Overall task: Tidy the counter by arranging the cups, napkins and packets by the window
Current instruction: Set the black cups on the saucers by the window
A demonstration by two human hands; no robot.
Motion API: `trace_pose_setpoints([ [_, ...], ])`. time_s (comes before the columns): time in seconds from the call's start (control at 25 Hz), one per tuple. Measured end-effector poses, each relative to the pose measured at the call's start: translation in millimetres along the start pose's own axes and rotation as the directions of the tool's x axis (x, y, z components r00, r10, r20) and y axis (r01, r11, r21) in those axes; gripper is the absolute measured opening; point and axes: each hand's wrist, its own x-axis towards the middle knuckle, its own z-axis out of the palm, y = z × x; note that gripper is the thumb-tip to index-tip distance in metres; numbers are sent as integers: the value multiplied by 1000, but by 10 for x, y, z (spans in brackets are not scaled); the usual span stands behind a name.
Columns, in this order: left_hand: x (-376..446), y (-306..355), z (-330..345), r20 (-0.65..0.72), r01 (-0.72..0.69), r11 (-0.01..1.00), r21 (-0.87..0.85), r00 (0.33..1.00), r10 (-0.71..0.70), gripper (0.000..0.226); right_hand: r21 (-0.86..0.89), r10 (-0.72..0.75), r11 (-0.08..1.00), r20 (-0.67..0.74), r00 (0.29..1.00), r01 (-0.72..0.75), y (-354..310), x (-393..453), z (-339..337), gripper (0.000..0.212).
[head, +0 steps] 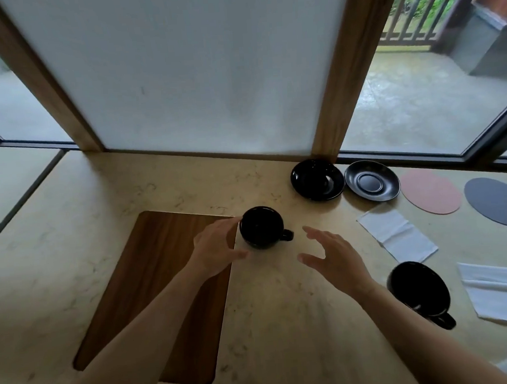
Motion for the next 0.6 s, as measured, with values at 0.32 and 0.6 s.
trace_pose_setpoints([
  [0.32,333,-158,117,56,23,998,-56,998,-20,95,9,53,999,51,997,-54,46,419,262,61],
  [0.6,512,-214,140,142,-25,993,-116,989,41,104,30,71,997,78,994,-74,59,636,382,50],
])
